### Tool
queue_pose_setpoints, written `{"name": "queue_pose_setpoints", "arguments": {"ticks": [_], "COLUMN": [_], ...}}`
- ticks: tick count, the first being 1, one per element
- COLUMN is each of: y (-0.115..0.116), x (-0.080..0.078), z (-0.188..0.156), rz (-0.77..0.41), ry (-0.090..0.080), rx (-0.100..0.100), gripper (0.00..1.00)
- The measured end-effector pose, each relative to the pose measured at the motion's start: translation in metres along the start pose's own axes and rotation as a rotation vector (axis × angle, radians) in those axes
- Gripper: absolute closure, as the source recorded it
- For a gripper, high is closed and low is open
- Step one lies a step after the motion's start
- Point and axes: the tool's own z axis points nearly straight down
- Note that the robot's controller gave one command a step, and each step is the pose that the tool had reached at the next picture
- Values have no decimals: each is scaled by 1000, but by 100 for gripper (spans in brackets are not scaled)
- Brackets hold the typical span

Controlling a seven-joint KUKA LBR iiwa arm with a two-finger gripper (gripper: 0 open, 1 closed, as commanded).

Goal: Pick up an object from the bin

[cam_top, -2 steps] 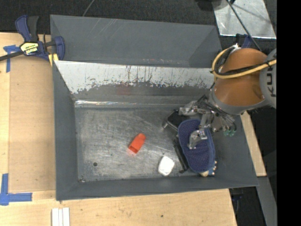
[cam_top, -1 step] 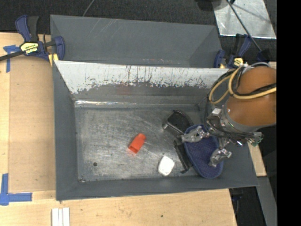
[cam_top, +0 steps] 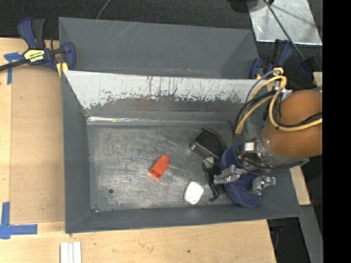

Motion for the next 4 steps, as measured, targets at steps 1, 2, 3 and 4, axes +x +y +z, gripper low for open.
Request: {"name": "queue_pose_setpoints", "arguments": {"ticks": [1, 2, 3, 4], "y": [-4, 2, 4, 2], "x": [-2, -30, -30, -30], "z": [26, 41, 41, -68], "rz": [-779, -1357, -1355, -1348], "ry": [4, 31, 29, 5], "rx": [-26, 0, -6, -6], "gripper": [0, 0, 100, 100]}}
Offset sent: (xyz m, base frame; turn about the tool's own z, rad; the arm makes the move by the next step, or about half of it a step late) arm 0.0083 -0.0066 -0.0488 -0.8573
